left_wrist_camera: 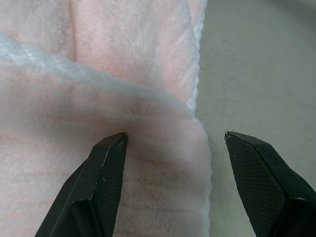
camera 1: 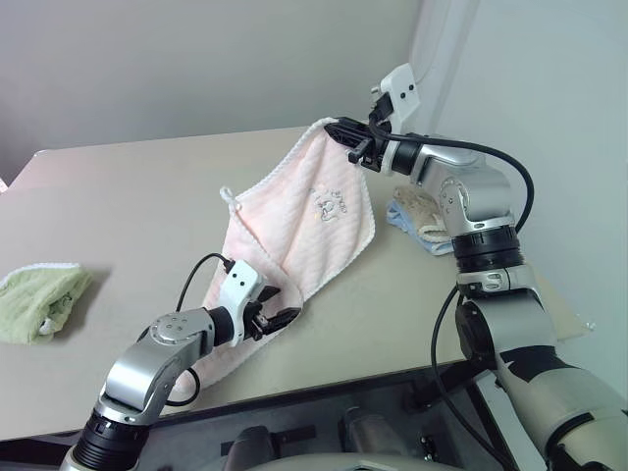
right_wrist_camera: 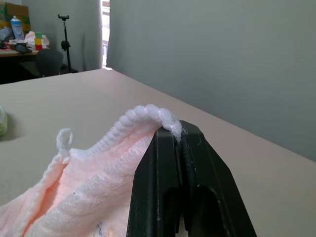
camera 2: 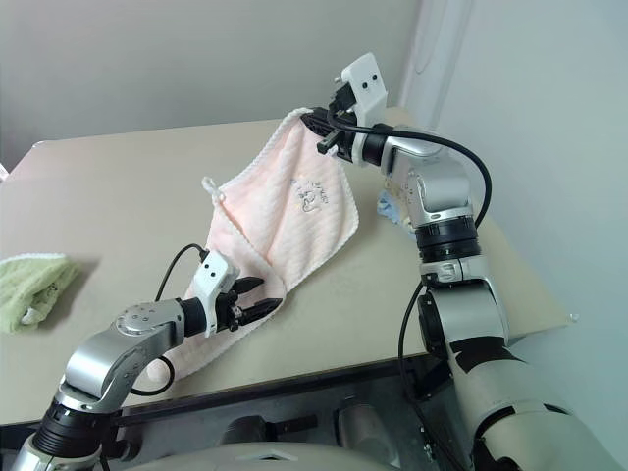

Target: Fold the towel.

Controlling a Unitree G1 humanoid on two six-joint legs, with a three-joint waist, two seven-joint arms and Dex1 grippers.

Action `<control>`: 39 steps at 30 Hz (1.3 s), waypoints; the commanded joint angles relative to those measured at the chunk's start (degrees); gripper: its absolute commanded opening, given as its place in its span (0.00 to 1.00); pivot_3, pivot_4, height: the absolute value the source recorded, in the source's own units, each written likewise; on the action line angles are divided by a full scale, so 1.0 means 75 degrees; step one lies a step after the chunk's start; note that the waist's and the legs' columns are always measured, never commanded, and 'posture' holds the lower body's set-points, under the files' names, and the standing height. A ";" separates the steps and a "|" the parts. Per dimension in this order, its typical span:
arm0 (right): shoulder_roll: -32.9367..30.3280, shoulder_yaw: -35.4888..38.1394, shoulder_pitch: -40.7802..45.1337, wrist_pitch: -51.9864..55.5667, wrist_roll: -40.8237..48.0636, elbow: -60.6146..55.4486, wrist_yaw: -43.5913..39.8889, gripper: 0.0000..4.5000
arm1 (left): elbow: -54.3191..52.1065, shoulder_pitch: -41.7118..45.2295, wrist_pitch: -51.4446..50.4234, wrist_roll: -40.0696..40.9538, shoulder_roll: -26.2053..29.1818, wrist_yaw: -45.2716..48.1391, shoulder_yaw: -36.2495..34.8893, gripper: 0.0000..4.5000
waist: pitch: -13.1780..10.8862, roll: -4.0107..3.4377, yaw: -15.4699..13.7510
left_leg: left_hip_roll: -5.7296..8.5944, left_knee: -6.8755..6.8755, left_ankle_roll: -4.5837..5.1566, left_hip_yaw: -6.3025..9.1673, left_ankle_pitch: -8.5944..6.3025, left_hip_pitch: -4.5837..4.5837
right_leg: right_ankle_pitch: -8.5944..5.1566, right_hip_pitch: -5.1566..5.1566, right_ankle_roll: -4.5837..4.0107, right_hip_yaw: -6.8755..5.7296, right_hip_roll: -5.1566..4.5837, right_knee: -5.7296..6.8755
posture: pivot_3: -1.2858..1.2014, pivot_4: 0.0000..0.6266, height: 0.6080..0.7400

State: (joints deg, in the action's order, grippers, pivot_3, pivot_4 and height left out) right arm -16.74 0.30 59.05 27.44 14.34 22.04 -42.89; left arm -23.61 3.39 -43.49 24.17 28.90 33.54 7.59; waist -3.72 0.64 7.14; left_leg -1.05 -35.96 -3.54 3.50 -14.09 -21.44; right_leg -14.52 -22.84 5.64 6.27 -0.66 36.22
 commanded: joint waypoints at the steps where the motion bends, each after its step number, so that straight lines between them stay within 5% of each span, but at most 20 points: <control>1: 0.0007 0.0062 0.0225 -0.0004 0.0154 -0.0400 0.0009 0.01 | -0.0068 0.0151 -0.0014 -0.0033 -0.0025 -0.0061 -0.0058 0.75 | 0.0000 0.0000 -0.0002 | 0.0000 0.0000 0.0000 0.0001 0.0000 0.0000 | 0.0000 0.0000 0.0000 0.0000 0.0000 0.0000 | 0.52 0.00 1.00; 17: -0.0080 0.0044 0.0070 0.0110 0.0158 -0.0531 0.0109 0.01 | 0.0022 0.0296 -0.0191 0.0036 -0.0129 -0.0085 0.0104 0.75 | 0.0000 0.0000 -0.0004 | 0.0000 -0.0002 0.0000 0.0001 0.0000 0.0000 | 0.0000 0.0001 0.0000 0.0000 0.0000 0.0000 | 0.52 0.00 1.00; 20: -0.0091 0.0050 0.0043 0.0135 0.0171 -0.0579 0.0127 0.00 | 0.0015 0.0303 -0.0210 0.0044 -0.0118 -0.0068 0.0103 0.60 | 0.0000 0.0000 -0.0005 | 0.0000 -0.0001 0.0000 0.0001 0.0000 0.0000 | 0.0000 0.0001 0.0000 0.0000 0.0000 0.0000 | 0.52 0.00 1.00; 27: -0.0138 0.0085 0.0013 0.0151 0.0174 -0.0600 0.0169 0.00 | 0.0003 0.0310 -0.0193 0.0014 -0.0088 -0.0043 0.0068 0.02 | 0.0000 0.0000 -0.0005 | 0.0000 -0.0002 0.0000 0.0001 0.0000 0.0000 | 0.0000 0.0001 0.0000 0.0000 0.0000 0.0000 | 0.52 0.00 1.00; 38: -0.0119 0.0067 -0.0037 0.0112 0.0154 -0.0571 0.0212 0.00 | -0.0500 0.0096 -0.0050 0.0742 0.0174 0.0717 -0.0442 0.01 | 0.0000 0.0000 -0.0001 | 0.0000 -0.0001 0.0000 0.0001 0.0000 -0.0001 | 0.0000 0.0000 0.0000 0.0000 0.0000 0.0000 | 0.52 0.00 1.00; 39: -0.0115 0.0060 -0.0048 0.0117 0.0162 -0.0589 0.0203 0.00 | -0.0515 0.0065 -0.0022 0.0752 0.0268 0.0825 -0.0452 0.08 | 0.0000 0.0000 -0.0002 | 0.0000 -0.0001 0.0000 0.0001 0.0000 -0.0003 | -0.0001 -0.0002 0.0000 0.0000 0.0000 0.0000 | 0.52 0.00 1.00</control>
State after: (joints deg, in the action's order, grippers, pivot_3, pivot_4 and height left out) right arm -17.17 -0.07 57.96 28.98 14.80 20.32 -41.57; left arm -25.05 3.73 -45.21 28.38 29.86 38.12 5.80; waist -3.72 0.65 7.13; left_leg -1.05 -35.96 -3.54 3.51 -14.09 -21.46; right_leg -14.53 -22.85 5.64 6.27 -0.66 36.21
